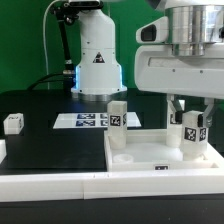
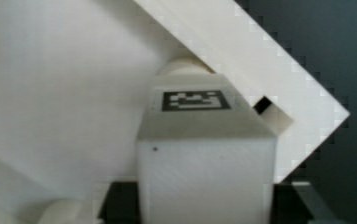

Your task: Assemble square table

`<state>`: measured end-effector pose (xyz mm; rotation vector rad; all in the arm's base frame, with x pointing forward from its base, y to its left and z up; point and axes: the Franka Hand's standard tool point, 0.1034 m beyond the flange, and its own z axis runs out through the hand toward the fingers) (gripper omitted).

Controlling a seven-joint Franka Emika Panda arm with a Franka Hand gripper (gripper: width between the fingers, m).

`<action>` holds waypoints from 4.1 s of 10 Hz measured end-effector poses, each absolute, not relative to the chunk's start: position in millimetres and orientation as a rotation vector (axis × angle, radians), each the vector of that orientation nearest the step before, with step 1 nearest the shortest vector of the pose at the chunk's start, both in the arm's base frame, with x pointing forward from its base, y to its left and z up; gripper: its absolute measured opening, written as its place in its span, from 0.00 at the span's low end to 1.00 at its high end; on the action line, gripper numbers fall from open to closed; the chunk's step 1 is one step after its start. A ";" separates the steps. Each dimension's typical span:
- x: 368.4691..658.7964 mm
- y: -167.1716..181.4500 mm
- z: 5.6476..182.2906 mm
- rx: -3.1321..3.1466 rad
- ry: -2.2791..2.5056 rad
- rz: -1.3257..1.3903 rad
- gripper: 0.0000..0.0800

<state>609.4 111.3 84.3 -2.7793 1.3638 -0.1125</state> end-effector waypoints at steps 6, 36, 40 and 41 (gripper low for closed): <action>611.3 111.8 85.9 -2.910 1.075 -0.125 0.79; 609.4 116.9 83.5 -2.837 1.276 -0.087 0.37; 607.7 120.8 82.5 -2.840 1.276 -0.082 0.63; 605.8 125.3 82.0 -2.847 1.264 -0.075 0.77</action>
Offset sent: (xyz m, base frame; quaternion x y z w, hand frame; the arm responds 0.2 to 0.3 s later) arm 0.0000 0.0000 0.0000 0.0000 0.0000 -0.0650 0.9979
